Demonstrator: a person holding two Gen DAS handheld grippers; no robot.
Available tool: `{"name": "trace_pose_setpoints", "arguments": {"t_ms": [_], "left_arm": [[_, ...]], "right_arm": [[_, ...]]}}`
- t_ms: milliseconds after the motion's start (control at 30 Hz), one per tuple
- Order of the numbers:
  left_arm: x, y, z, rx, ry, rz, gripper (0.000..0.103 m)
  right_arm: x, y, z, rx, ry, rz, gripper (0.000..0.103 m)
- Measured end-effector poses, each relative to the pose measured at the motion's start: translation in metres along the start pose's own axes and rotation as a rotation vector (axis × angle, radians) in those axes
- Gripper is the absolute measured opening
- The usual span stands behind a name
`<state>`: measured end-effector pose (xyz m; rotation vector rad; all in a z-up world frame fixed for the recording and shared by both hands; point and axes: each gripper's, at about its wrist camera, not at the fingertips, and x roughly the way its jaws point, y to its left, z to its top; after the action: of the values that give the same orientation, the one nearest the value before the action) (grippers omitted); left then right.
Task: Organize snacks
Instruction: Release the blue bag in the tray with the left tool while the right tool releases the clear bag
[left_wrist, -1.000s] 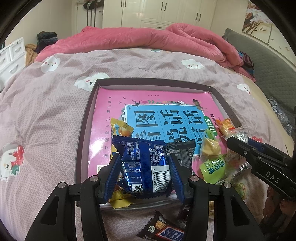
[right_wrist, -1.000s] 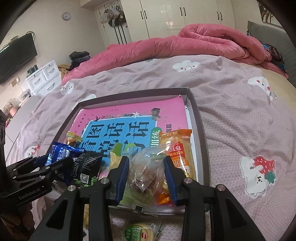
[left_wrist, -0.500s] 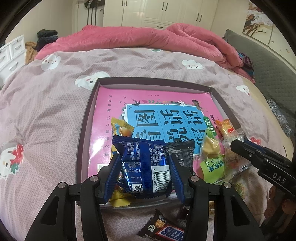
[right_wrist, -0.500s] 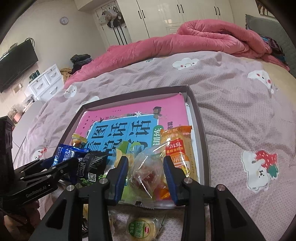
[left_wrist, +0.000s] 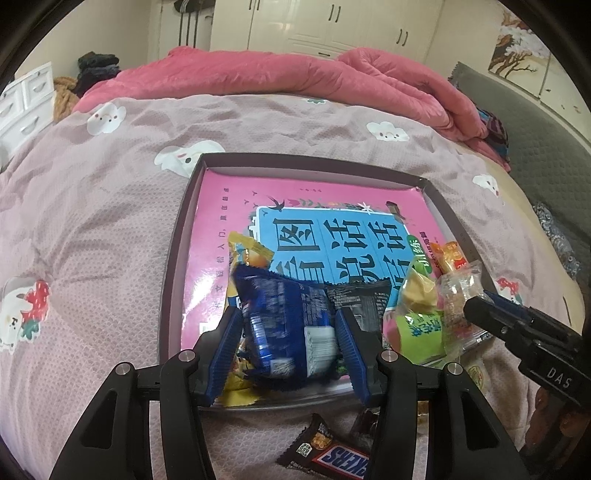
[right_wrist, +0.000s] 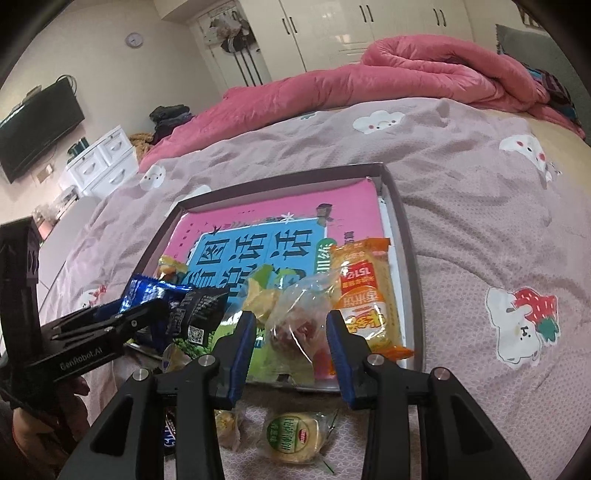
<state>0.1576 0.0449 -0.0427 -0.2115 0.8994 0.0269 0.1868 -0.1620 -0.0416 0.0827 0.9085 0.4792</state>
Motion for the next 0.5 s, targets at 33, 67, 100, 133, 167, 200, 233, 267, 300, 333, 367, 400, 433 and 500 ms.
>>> {"name": "trace_pose_setpoints", "arguments": {"t_ms": [33, 67, 100, 133, 167, 200, 233, 267, 300, 333, 367, 400, 433, 500], "left_arm": [[-0.001, 0.0, 0.0, 0.002, -0.001, 0.001, 0.055], [-0.002, 0.0, 0.0, 0.003, -0.003, 0.002, 0.055], [-0.002, 0.0, 0.001, 0.004, -0.005, 0.001, 0.055], [-0.003, 0.0, 0.001, 0.004, -0.006, -0.001, 0.055], [-0.003, -0.001, 0.001, 0.005, -0.005, -0.001, 0.055], [-0.004, -0.001, 0.001, 0.005, -0.005, -0.001, 0.055], [-0.004, -0.001, 0.001, 0.005, -0.006, -0.001, 0.055], [-0.005, -0.001, 0.001, 0.006, -0.008, 0.0, 0.055], [-0.006, -0.001, 0.001, 0.007, -0.008, 0.001, 0.055], [-0.007, 0.0, 0.001, 0.006, -0.008, 0.0, 0.055], [-0.008, 0.0, 0.002, 0.005, -0.01, 0.0, 0.055], [-0.009, 0.0, 0.002, 0.004, -0.011, -0.001, 0.055], [-0.01, 0.0, 0.002, 0.004, -0.012, -0.001, 0.055], [-0.012, 0.0, 0.002, 0.004, -0.015, -0.001, 0.055]], "right_arm": [[0.001, 0.001, 0.0, -0.002, 0.0, -0.002, 0.039], [0.002, 0.001, 0.0, -0.005, 0.0, -0.007, 0.039], [0.004, 0.002, 0.001, -0.01, 0.0, -0.012, 0.039], [0.004, 0.002, 0.001, -0.012, 0.0, -0.013, 0.039], [0.005, 0.002, 0.001, -0.01, 0.0, -0.013, 0.039], [0.005, 0.002, 0.001, -0.01, -0.001, -0.011, 0.039], [0.005, 0.003, 0.001, -0.013, -0.004, -0.01, 0.039], [0.005, 0.003, 0.002, -0.016, -0.006, -0.011, 0.039], [0.005, 0.004, 0.002, -0.019, -0.007, -0.011, 0.039], [0.004, 0.004, 0.002, -0.021, -0.01, -0.01, 0.039], [0.004, 0.004, 0.002, -0.022, -0.011, -0.009, 0.039], [0.003, 0.004, 0.003, -0.024, -0.014, -0.01, 0.039], [0.002, 0.005, 0.003, -0.027, -0.018, -0.013, 0.039], [0.0, 0.005, 0.003, -0.032, -0.026, -0.02, 0.039]]}}
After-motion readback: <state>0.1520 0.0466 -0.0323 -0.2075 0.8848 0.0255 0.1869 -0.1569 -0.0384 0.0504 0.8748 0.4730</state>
